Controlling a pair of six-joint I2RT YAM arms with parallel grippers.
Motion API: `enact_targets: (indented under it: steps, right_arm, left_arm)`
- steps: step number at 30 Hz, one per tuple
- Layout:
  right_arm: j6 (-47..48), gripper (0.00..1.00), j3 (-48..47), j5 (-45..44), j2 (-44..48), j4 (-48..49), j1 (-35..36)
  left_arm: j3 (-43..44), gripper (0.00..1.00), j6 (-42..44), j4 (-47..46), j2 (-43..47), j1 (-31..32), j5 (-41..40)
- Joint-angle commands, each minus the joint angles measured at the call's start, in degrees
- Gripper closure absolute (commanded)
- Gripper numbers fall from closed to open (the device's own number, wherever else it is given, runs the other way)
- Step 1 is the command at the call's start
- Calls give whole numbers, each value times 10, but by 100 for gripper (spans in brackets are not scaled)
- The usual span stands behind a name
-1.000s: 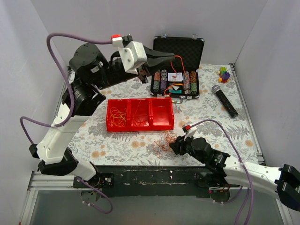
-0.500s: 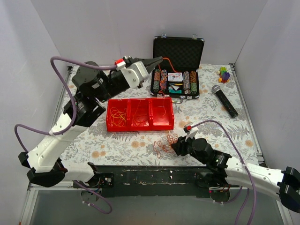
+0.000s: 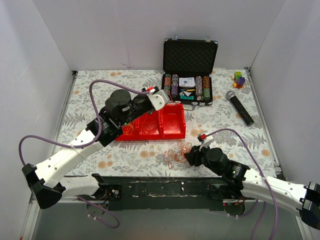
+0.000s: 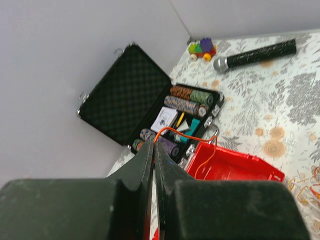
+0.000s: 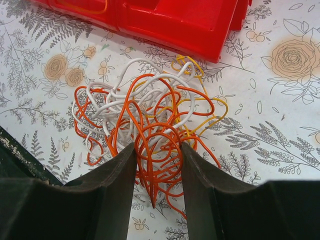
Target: Untangle the cables
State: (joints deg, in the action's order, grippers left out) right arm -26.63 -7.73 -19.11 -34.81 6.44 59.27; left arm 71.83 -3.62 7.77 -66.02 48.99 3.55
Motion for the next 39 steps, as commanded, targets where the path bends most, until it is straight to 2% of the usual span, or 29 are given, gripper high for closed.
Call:
enact_targets:
  steps: [1, 10, 21, 29, 39]
  right_arm:
    - [-1, 53, -22, -11, 7, -7, 0]
    - [-6, 53, -22, -14, 16, -16, 0]
    - [-16, 54, -16, -13, 18, -13, 0]
    - [-18, 55, -12, -14, 25, -13, 1]
    - [-28, 55, -6, -18, 44, -21, 0]
  left_arm:
    - [-42, 100, 4, -43, 30, -28, -21]
    - [-113, 100, 22, -125, 14, -95, -28]
    - [-35, 100, 34, -162, -27, -113, -6]
    - [-111, 100, 60, -172, -22, -117, -14]
    - [-202, 100, 23, -154, -27, -116, 8]
